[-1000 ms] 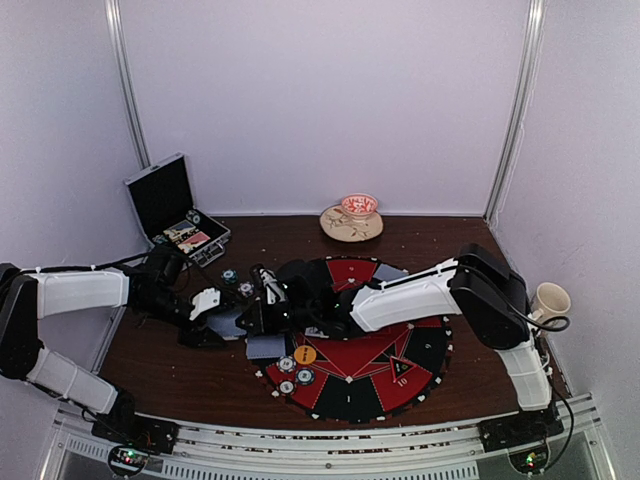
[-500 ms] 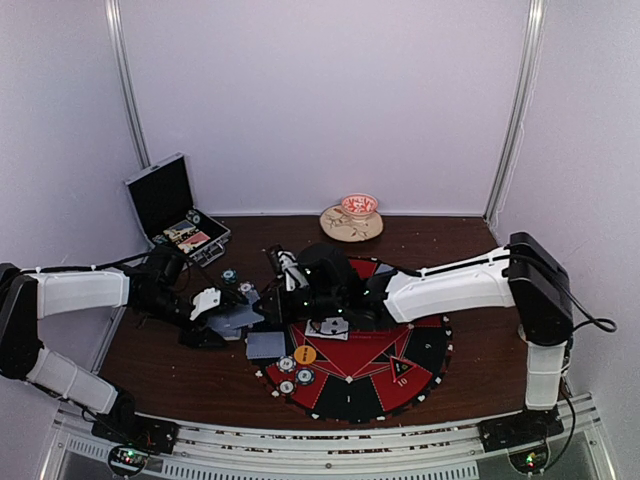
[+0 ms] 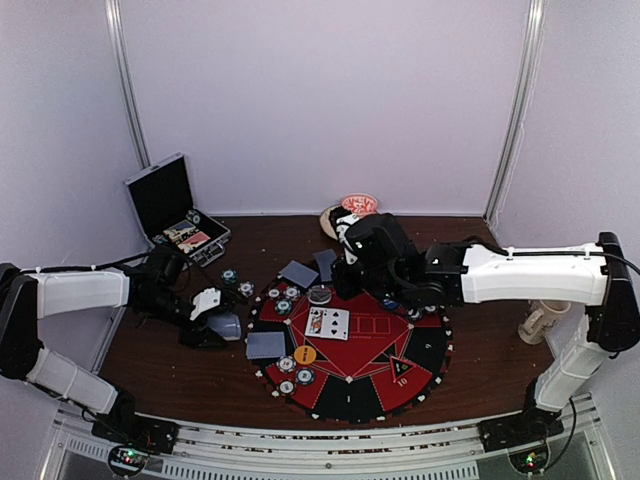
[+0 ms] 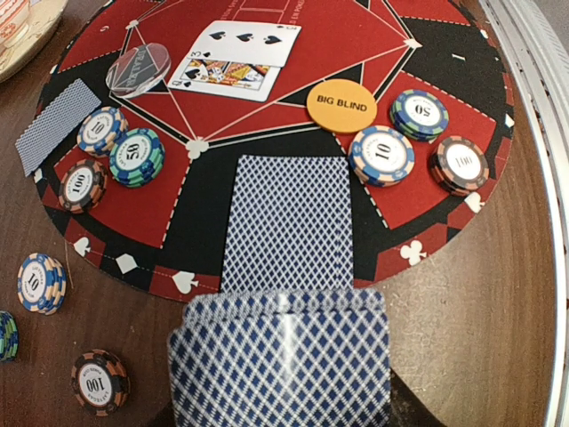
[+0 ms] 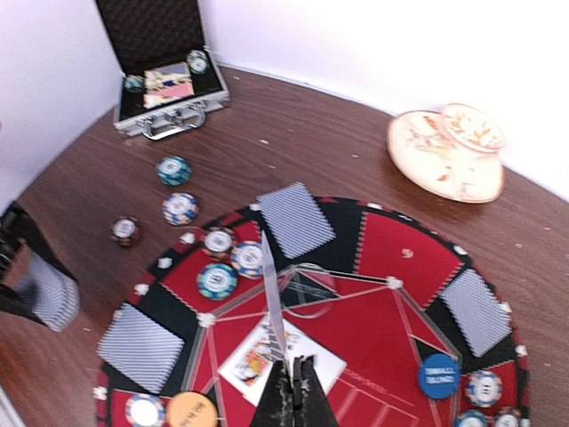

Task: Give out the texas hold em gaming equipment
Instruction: Flop the poker card in the community card area.

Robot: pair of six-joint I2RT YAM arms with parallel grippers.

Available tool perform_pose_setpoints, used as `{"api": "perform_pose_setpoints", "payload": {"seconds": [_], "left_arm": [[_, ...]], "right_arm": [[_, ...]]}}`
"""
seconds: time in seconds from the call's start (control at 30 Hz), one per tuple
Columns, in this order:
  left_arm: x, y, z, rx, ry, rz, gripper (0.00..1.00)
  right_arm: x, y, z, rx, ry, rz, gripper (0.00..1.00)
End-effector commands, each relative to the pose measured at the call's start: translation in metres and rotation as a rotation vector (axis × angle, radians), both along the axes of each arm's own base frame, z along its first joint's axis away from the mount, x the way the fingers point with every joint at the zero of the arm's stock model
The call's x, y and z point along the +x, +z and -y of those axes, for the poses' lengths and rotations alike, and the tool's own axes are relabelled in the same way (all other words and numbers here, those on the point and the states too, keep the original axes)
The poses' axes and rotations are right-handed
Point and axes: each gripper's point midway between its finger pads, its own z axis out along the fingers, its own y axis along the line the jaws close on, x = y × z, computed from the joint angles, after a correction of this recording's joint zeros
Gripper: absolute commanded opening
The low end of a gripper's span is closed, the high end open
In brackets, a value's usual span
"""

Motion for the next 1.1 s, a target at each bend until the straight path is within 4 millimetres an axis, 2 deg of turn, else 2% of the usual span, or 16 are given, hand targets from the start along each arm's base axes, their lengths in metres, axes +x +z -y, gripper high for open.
{"api": "perform_pose_setpoints", "payload": {"seconds": [0.0, 0.23, 0.5, 0.67, 0.87, 1.07], "left_arm": [[0.004, 0.006, 0.002, -0.021, -0.003, 0.023, 0.52], [0.004, 0.006, 0.002, -0.021, -0.003, 0.022, 0.52], [0.004, 0.006, 0.002, -0.023, -0.005, 0.024, 0.52], [0.004, 0.006, 0.002, -0.022, -0.003, 0.025, 0.52], [0.004, 0.005, 0.002, -0.019, -0.003, 0.022, 0.52], [0.004, 0.005, 0.002, -0.020, -0.005, 0.024, 0.52]], "right_arm": [[0.009, -0.019, 0.054, -0.366, -0.117, 0.092, 0.00], [0.013, -0.037, 0.075, -0.746, -0.184, 0.205, 0.00], [0.008, -0.082, 0.069, -0.966, -0.098, 0.225, 0.00], [0.012, -0.109, 0.058, -1.024, -0.076, 0.220, 0.00], [0.010, -0.127, 0.046, -1.000, -0.006, 0.209, 0.00], [0.005, -0.148, 0.042, -0.997, 0.064, 0.199, 0.00]]}}
